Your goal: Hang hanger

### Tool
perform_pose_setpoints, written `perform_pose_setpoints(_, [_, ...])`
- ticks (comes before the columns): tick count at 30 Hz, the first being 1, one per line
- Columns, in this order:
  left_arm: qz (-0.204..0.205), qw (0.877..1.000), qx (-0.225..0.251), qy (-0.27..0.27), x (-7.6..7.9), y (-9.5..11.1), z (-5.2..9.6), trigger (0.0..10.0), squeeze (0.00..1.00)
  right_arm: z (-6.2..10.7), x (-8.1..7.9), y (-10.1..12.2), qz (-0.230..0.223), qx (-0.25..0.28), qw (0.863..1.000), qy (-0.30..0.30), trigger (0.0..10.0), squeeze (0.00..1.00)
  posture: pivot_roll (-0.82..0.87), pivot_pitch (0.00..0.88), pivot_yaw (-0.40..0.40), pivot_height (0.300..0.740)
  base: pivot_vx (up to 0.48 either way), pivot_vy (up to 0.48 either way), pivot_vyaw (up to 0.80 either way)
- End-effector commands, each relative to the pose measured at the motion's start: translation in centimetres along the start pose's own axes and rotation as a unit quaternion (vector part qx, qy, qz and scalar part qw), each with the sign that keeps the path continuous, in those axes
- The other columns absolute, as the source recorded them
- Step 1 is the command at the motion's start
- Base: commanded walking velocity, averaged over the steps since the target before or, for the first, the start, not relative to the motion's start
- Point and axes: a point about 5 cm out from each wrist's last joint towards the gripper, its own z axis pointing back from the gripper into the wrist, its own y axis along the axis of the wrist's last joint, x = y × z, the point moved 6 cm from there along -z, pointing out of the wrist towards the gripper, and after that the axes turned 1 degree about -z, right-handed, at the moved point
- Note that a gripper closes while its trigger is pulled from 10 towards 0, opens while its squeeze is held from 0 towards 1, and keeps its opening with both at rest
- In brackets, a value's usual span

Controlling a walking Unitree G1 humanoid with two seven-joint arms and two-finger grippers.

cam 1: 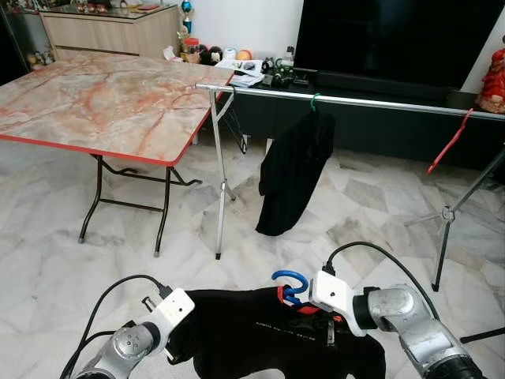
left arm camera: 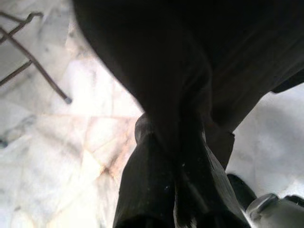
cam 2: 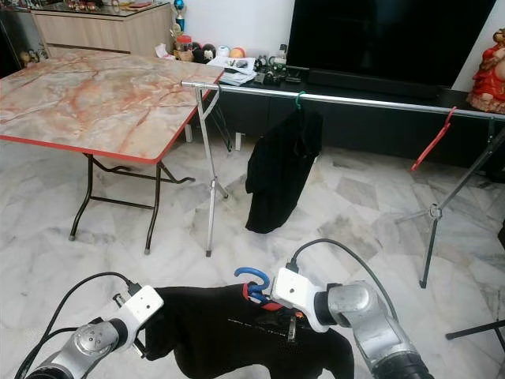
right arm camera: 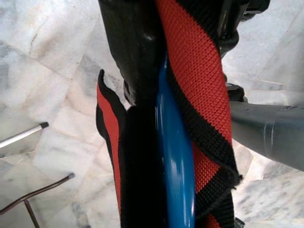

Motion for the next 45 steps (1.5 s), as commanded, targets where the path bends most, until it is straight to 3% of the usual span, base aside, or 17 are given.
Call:
perform_pose_setpoints(1, [0.003,1.000,-0.021,0.008,-0.5,-0.9,0.2,0.0,0.00,0.1,0.6,0.9,0.014,0.009,1.000,-0.013,10.0,0.00,0.16,0.000,-0.058,0.740,0.000,0.000,0.00])
perform_pose_setpoints(9, [0.018,0.994,-0.084,0.065,-2.3,-3.4,0.9,0.0,0.00,0.6,4.3,-0.7,-0.014,-0.039,0.991,-0.128,10.0,0.00,0.16,0.000,-0.050,0.740,0.000,0.000,0.00])
perform_pose_setpoints(18, [0.018,0.991,-0.104,0.076,-2.6,-4.2,1.2,0.0,0.00,0.5,4.9,-0.9,-0.022,-0.045,0.987,-0.150,10.0,0.00,0.17,0.000,-0.048,0.740,0.000,0.000,0.00])
perform_pose_setpoints(19, [0.014,0.989,-0.137,0.045,-1.6,-5.5,1.5,0.0,0.00,2.0,8.2,-0.4,-0.079,-0.014,0.962,-0.261,10.0,0.00,0.17,0.000,-0.040,0.740,0.000,0.000,0.00])
perform_pose_setpoints(20, [0.010,0.984,-0.177,0.008,-0.4,-7.2,2.0,0.0,0.00,4.1,11.3,-0.4,-0.159,0.015,0.910,-0.383,10.0,0.00,0.17,0.000,-0.040,0.740,0.000,0.000,0.00])
perform_pose_setpoints(21, [0.010,0.984,-0.177,0.008,-0.4,-7.2,2.0,0.0,0.00,4.1,11.3,-0.4,-0.159,0.015,0.910,-0.383,10.0,0.00,0.17,0.000,-0.040,0.740,0.000,0.000,0.00])
perform_pose_setpoints(22, [0.010,0.980,-0.198,-0.021,0.6,-8.1,2.3,0.0,0.00,5.0,12.3,-0.6,-0.199,0.032,0.882,-0.427,10.0,0.00,0.17,0.000,-0.038,0.740,0.000,0.000,0.00])
perform_pose_setpoints(23, [0.010,0.977,-0.210,-0.043,1.4,-8.5,2.5,0.0,0.00,5.5,12.7,-0.8,-0.222,0.044,0.865,-0.449,10.0,0.00,0.17,0.000,-0.038,0.740,0.000,0.000,0.00])
perform_pose_setpoints(25, [0.010,0.976,-0.214,-0.049,1.6,-8.6,2.5,0.0,0.00,5.7,12.8,-0.8,-0.230,0.047,0.859,-0.456,10.0,0.00,0.17,0.000,-0.038,0.740,0.000,0.000,0.00])
perform_pose_setpoints(26, [-0.004,0.972,-0.225,-0.073,2.1,-8.9,2.8,0.0,0.00,6.3,13.2,-1.2,-0.259,0.058,0.840,-0.474,10.0,0.00,0.18,0.000,-0.039,0.740,0.000,0.000,0.00])
perform_pose_setpoints(27, [-0.012,0.970,-0.228,-0.082,2.1,-9.0,2.9,0.0,0.00,6.5,13.3,-1.4,-0.271,0.061,0.832,-0.480,10.0,0.00,0.18,0.000,-0.039,0.740,0.000,0.000,0.00])
perform_pose_setpoints(32, [0.009,0.974,-0.209,-0.088,2.2,-8.1,2.5,0.0,0.00,5.3,12.8,-0.7,-0.276,0.078,0.846,-0.449,10.0,0.00,0.18,0.000,-0.038,0.740,0.000,0.000,0.00])
perform_pose_setpoints(35, [0.031,0.978,-0.180,-0.096,2.0,-6.7,1.9,0.0,0.00,3.7,12.1,0.0,-0.256,0.076,0.869,-0.417,10.0,0.00,0.17,0.000,-0.037,0.740,0.000,0.000,0.00])
perform_pose_setpoints(41, [0.051,0.977,-0.139,-0.156,2.2,-4.5,1.9,0.0,0.00,2.6,11.7,0.0,-0.240,0.062,0.873,-0.420,10.0,0.00,0.18,0.000,-0.042,0.740,0.000,0.000,0.00])
perform_pose_setpoints(42, [0.029,0.977,-0.141,-0.154,1.2,-4.4,2.1,0.5,0.00,2.5,11.6,-0.2,-0.230,0.053,0.876,-0.420,10.0,0.00,0.18,0.000,-0.043,0.740,0.000,0.000,0.00])
perform_pose_setpoints(43, [0.025,0.977,-0.134,-0.163,1.0,-4.1,2.3,10.0,0.00,2.2,11.4,-0.2,-0.234,0.055,0.880,-0.410,10.0,0.00,0.18,0.000,-0.043,0.740,0.000,0.000,0.00])
perform_pose_setpoints(45, [0.023,0.974,-0.116,-0.192,1.3,-3.3,2.6,10.0,0.00,1.5,10.9,-0.2,-0.228,0.052,0.891,-0.389,10.0,0.00,0.18,0.000,-0.045,0.740,0.000,0.000,0.00])
